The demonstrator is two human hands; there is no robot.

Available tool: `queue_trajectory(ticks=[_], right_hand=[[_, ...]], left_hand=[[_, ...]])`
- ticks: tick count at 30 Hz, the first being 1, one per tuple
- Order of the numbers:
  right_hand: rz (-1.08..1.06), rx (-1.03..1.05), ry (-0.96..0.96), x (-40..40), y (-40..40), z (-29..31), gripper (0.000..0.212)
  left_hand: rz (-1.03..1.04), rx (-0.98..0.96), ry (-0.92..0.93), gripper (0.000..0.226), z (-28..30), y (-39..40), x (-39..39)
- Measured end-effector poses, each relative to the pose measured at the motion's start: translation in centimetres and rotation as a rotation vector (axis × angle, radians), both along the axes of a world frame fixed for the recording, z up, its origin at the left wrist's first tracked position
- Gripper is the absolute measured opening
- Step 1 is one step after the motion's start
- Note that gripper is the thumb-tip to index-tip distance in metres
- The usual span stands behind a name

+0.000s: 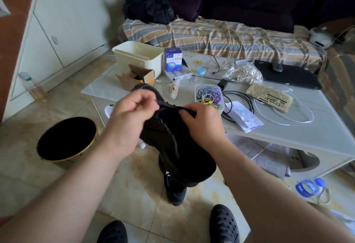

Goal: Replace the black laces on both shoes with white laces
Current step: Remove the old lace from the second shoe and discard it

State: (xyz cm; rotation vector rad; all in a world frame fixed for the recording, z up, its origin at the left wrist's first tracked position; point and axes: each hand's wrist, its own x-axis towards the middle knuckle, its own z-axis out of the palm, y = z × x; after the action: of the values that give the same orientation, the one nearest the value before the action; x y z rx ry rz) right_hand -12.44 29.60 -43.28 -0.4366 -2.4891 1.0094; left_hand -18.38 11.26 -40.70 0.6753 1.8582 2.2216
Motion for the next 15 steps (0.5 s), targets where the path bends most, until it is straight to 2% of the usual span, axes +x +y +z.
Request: queue_trajectory(ticks=[1,2,3,6,7,12,13,15], right_hand=[[-0.018,-0.036,-0.012,0.0,0.6,0.2,0.016],[-0.027,-0.054,-0.014,0.0,0.9,0.4,0.015],[-0.024,-0.049,-0.003,0.1,0.9,0.6,0.015],[0.011,0.006,0.042,0.5,-0.1,0.6,0.014],[0.019,0.033,0.050,0.7,-0.4,0.5,0.014],[0.053,0.076,0.085,0.8,-1.1,0.0,0.015],[0.067,0.077,0.084,0.9,-1.2,0.0,0.015],[0.072,0.079,0.064,0.8,-1.0,-0.4,0.015]], left_hand=[[-0.049,0.143,-0.158,0.016,0.4,-0.3,0.0],[-0.070,0.162,-0.229,0.014,0.9,-0.5,0.1],[-0.036,0.034,-0.204,0.014,1.1,-0.7,0.1],[0.085,-0.755,0.153,0.028,-0.1,-0.5,0.3],[0.114,-0.878,0.209,0.030,-0.7,-0.2,0.4],[0.227,-0.969,0.541,0.020,-1.4,1.0,1.0],[0.230,-0.939,0.542,0.018,-1.6,0.9,0.7],[0.186,-0.692,0.423,0.016,-1.7,1.0,0.3]])
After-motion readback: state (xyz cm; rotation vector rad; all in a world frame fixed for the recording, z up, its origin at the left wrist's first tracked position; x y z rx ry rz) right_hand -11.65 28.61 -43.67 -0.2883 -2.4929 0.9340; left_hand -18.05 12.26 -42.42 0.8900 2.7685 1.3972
